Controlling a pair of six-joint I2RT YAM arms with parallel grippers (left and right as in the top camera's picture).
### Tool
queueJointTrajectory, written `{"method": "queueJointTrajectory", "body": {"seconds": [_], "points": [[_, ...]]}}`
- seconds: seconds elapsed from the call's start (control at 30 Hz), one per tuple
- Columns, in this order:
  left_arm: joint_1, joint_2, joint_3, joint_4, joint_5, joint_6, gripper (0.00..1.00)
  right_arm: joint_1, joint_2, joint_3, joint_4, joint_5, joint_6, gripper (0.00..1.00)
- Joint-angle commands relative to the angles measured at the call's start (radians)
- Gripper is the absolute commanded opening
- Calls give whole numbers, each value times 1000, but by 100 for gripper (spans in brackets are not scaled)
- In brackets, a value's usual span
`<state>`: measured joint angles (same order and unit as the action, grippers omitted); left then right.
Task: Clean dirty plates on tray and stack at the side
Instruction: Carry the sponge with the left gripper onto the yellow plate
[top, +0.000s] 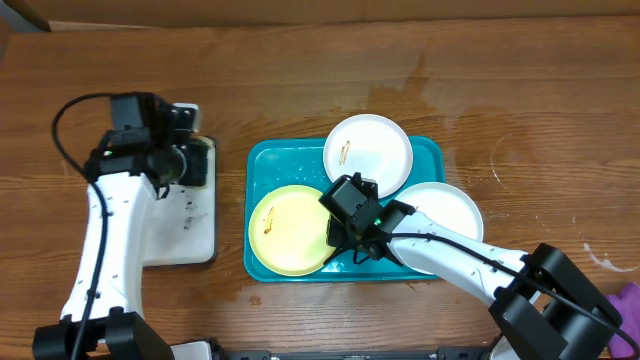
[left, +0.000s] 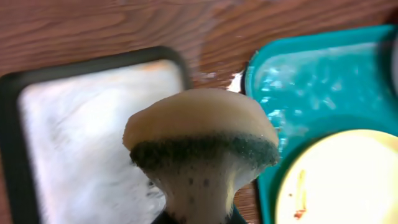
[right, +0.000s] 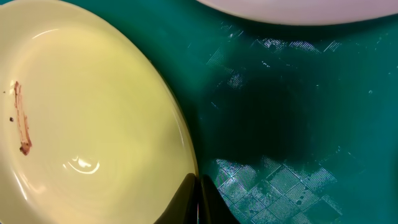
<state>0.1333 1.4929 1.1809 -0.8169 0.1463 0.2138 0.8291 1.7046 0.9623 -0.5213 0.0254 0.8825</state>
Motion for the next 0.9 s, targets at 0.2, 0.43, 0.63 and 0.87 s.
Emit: {"method": "queueJointTrajectory", "body": {"seconds": [0.2, 0.43, 0.63, 0.87], "points": [[-227, 27, 12, -127, 61, -16, 4, 0, 8, 19, 0, -1, 12, 4], [-367, 85, -87, -96, 58, -65, 4, 0, 8, 19, 0, -2, 12, 4], [-448, 138, -172, -45, 45, -79, 4, 0, 8, 19, 3, -3, 12, 4], [-497, 157, -302, 116, -31, -116, 4, 0, 8, 19, -2, -5, 12, 4]]}}
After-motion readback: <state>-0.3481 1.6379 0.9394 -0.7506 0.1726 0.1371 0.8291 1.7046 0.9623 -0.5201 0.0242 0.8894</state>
